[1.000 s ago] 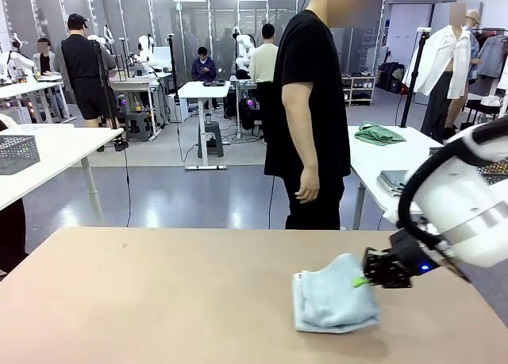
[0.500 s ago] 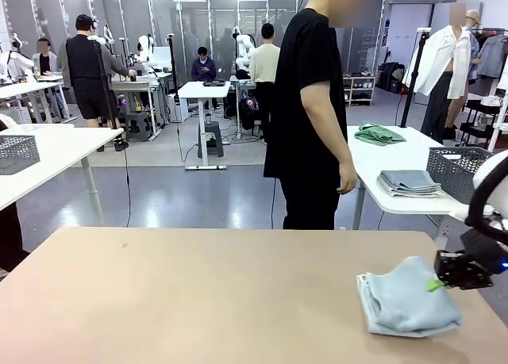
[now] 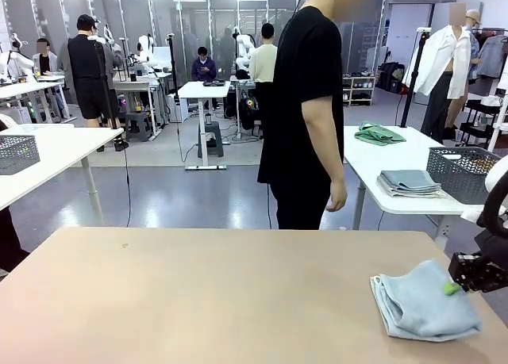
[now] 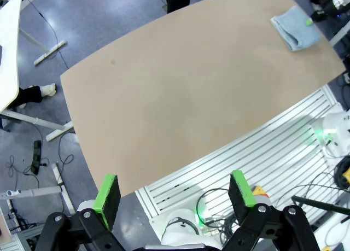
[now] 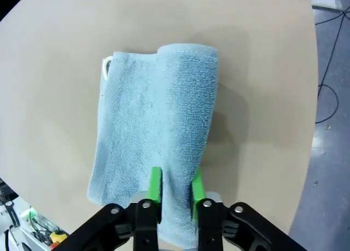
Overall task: Fold the towels and place them in the basket.
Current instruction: Place the folded Towel with hook on the right side of the table.
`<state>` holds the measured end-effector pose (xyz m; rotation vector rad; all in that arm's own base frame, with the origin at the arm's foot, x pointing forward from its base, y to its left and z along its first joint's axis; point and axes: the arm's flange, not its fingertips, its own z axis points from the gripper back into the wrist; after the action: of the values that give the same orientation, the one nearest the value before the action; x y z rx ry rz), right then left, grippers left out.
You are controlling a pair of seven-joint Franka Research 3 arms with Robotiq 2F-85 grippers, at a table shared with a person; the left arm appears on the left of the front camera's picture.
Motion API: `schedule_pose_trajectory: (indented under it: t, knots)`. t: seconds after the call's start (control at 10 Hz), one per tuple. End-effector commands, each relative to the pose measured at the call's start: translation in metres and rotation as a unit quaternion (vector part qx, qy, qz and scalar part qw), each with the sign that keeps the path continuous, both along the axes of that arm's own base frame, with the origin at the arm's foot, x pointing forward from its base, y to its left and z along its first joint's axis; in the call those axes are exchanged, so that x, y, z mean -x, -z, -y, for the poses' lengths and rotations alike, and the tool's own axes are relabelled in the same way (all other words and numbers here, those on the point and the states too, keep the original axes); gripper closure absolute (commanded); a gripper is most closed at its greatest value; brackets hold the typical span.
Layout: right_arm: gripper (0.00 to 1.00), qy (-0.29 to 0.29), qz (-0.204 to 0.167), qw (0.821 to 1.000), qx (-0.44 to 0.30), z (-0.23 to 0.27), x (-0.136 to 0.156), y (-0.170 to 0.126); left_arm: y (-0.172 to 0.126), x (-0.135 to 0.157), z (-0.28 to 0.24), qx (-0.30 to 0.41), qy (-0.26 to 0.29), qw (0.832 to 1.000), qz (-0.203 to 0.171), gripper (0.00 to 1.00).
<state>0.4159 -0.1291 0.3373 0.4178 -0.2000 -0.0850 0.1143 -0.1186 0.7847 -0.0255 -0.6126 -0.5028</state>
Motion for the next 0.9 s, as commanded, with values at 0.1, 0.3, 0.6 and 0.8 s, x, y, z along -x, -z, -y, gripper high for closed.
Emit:
schedule_pose_trajectory:
  t: [0.1,0.3,0.6,0.8]
  knots:
    - [0.01,0.008,-0.007,0.999,0.037,-0.004,-0.001,-0.014,-0.002,0.009,0.002,-0.001,0.006,1.000,0.007,0.00]
    - [0.00,0.002,-0.003,0.999,0.042,-0.008,0.001,-0.021,-0.002,0.009,0.002,-0.001,0.006,1.000,0.007,0.00]
    - [0.03,0.014,-0.008,0.998,0.054,-0.025,-0.014,-0.017,-0.002,0.009,0.002,-0.001,0.006,1.000,0.007,0.00]
    - [0.03,-0.010,0.004,0.999,0.036,-0.007,-0.002,-0.020,-0.002,0.009,0.002,-0.001,0.006,1.000,0.007,0.00]
